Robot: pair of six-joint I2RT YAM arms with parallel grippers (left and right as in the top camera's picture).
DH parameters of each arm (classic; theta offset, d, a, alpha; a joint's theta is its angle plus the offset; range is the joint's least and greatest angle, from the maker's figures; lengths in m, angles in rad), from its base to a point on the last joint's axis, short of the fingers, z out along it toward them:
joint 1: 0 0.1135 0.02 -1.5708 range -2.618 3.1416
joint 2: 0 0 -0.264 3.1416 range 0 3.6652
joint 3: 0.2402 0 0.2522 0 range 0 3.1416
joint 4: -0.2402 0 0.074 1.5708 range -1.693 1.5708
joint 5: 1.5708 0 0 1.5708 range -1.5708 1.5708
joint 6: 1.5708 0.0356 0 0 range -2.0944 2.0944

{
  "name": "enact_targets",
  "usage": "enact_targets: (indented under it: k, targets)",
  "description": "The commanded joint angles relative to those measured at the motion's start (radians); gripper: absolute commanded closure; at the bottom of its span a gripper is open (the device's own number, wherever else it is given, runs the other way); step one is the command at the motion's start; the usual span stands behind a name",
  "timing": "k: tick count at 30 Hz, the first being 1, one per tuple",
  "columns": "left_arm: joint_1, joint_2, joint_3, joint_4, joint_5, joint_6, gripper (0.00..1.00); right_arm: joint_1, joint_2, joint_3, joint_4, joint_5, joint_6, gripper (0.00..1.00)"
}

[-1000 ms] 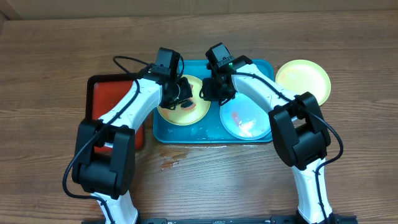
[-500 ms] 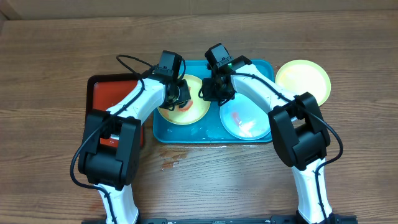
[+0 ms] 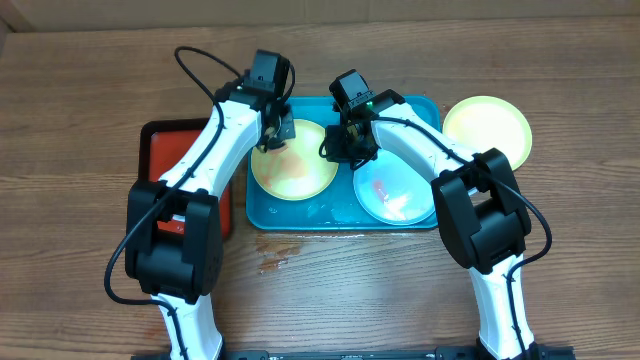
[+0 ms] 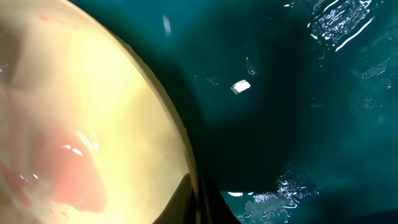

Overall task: Clean dirty plates on tray and stack at the side
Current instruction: 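Hold the top yellow plate with the right gripper and scrub with the left sponge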

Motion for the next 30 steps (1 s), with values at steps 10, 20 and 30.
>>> enact_targets:
  k: [10, 20, 30]
  targets:
    - [0.000, 0.176, -0.001, 0.042, 0.213, -0.019, 0.96, -0.005, 0.002, -0.030, -0.008, 0.082, 0.005, 0.96]
    - [0.001, 0.191, 0.050, -0.088, -0.186, 0.052, 0.96, -0.005, 0.002, -0.030, -0.009, 0.082, 0.005, 0.96]
    - [-0.002, 0.191, 0.234, -0.271, -0.112, 0.048, 0.96, -0.005, 0.002, -0.030, -0.008, 0.082, 0.005, 0.96]
